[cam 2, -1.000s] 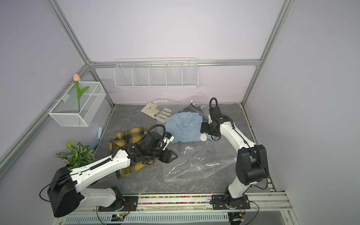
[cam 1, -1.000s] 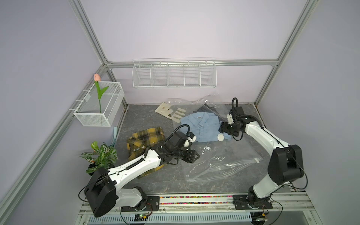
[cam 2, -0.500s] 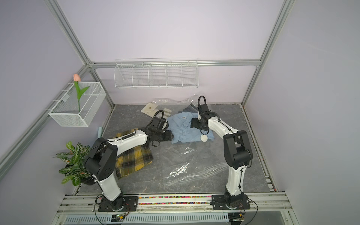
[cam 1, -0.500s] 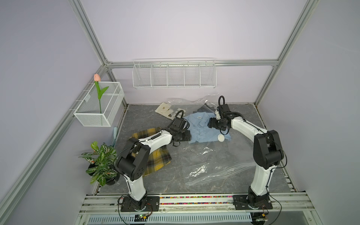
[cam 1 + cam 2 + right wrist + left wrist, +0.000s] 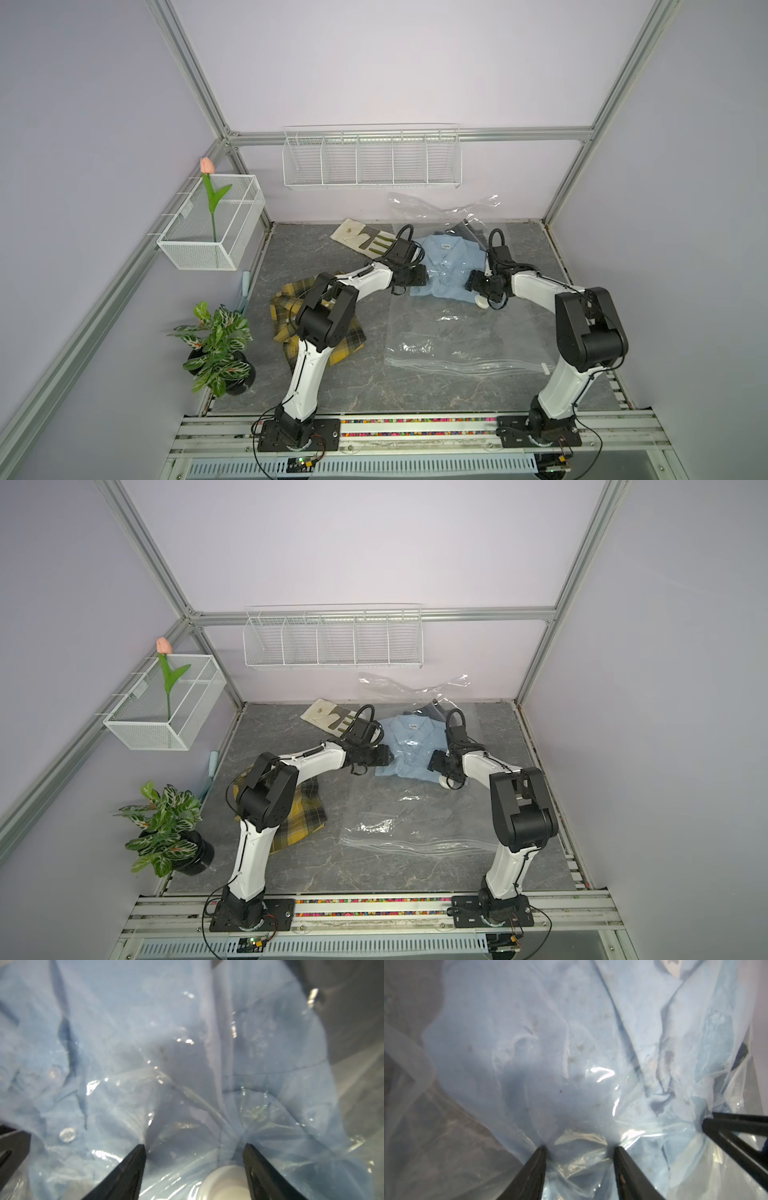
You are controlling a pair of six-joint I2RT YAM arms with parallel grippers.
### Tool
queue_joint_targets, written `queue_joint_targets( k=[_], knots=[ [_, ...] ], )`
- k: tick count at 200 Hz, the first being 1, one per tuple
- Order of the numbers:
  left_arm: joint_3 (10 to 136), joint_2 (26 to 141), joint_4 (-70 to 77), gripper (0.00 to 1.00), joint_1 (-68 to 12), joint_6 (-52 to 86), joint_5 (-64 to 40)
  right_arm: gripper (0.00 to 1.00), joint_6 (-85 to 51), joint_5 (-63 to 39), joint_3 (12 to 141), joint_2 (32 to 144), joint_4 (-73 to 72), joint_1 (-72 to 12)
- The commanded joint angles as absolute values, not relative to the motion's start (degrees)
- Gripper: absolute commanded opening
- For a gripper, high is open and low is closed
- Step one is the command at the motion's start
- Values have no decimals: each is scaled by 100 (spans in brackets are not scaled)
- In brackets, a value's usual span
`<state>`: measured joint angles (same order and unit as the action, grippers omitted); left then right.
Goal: Place the folded shirt into the vacuum bag
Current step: Adjust the vacuum bag at the center of the board.
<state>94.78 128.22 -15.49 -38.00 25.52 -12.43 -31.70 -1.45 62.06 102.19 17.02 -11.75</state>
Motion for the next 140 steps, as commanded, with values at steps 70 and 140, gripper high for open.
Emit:
queue_joint_targets(
  k=[70,140],
  knots=[
    [9392,11870,-2479,54,-4079,2241,-980,77,-2722,-119,6655,10138,2326,-1789],
    [6990,8814,-3938,56,-3898,2882,1204,77,-2371,71,7053,10869,2445,-1207]
  ],
)
